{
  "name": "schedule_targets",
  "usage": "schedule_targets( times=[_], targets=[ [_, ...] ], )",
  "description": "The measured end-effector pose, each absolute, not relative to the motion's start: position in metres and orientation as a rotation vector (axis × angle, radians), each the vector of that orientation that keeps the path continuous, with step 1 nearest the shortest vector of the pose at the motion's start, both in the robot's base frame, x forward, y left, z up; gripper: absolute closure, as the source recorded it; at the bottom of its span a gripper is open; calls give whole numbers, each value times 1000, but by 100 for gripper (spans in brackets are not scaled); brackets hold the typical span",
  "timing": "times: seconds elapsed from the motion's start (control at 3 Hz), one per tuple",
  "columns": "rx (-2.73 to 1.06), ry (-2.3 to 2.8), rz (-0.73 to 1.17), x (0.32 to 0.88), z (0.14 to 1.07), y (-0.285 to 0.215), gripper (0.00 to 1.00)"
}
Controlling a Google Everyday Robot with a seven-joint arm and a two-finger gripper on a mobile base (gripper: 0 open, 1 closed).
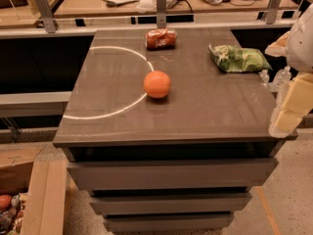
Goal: Place coke can upright
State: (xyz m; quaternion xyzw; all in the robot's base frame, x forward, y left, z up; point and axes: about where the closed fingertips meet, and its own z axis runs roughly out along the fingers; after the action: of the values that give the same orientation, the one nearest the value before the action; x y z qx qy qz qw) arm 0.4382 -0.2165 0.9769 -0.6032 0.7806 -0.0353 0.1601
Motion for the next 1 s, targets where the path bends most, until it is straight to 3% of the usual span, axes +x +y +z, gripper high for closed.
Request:
schedule_targets(
  times=[0.33,1.0],
  targets=[
    [-1723,2230,-101,438,977,-216,0],
    [-1708,2173,-13,516,989,-212,0]
  ],
)
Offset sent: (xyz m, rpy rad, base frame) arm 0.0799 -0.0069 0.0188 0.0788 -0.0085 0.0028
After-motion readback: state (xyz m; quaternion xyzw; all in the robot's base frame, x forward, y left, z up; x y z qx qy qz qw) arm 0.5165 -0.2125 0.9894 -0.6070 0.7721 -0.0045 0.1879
